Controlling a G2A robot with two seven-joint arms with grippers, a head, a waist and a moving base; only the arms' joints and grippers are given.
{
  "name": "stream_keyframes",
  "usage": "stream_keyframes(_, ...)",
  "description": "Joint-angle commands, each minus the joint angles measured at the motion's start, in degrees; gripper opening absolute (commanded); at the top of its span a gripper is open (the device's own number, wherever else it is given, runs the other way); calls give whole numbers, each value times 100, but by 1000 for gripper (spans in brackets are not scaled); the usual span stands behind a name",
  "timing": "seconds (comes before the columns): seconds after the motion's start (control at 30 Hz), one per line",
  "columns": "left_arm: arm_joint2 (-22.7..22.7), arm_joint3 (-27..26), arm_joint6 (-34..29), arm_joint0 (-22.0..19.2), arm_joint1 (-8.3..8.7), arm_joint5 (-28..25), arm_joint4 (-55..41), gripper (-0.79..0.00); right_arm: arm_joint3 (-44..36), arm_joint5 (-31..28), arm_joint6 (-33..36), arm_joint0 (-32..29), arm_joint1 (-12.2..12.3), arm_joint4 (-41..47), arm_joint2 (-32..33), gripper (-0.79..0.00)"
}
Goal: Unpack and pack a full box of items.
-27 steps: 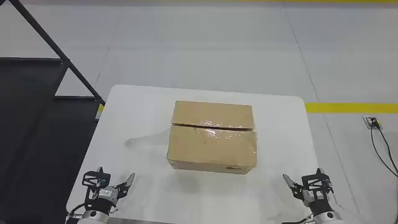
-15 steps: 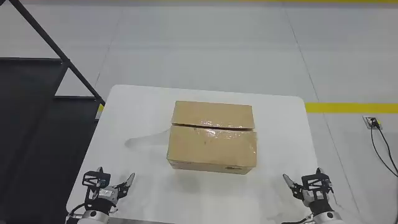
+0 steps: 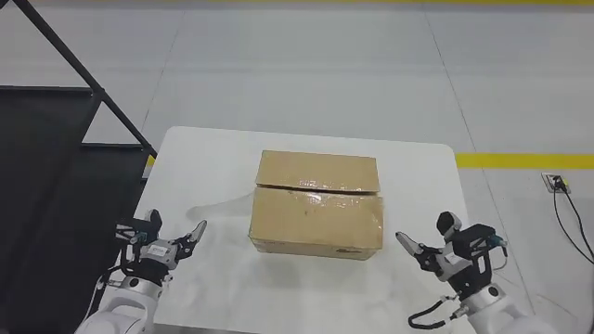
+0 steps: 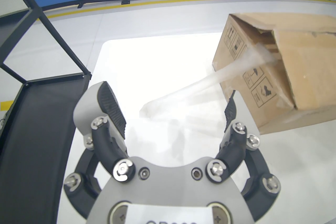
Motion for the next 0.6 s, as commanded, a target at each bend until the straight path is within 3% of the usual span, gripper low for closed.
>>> stream_keyframes(0.0, -6, -3, -30, -26, 2, -33, -14, 0, 4, 7, -15, 0, 0, -8, -6, 0)
stream_keyframes(0.33, -6, -3, -30, -26, 2, -33, -14, 0, 10, 23, -24, 5, -1, -10, -4, 0)
stream_keyframes(0.57, 156, 197, -589, -600, -41, -205, -1131, 0, 976, -427, 1069, 1311, -21, 1156, -567, 0)
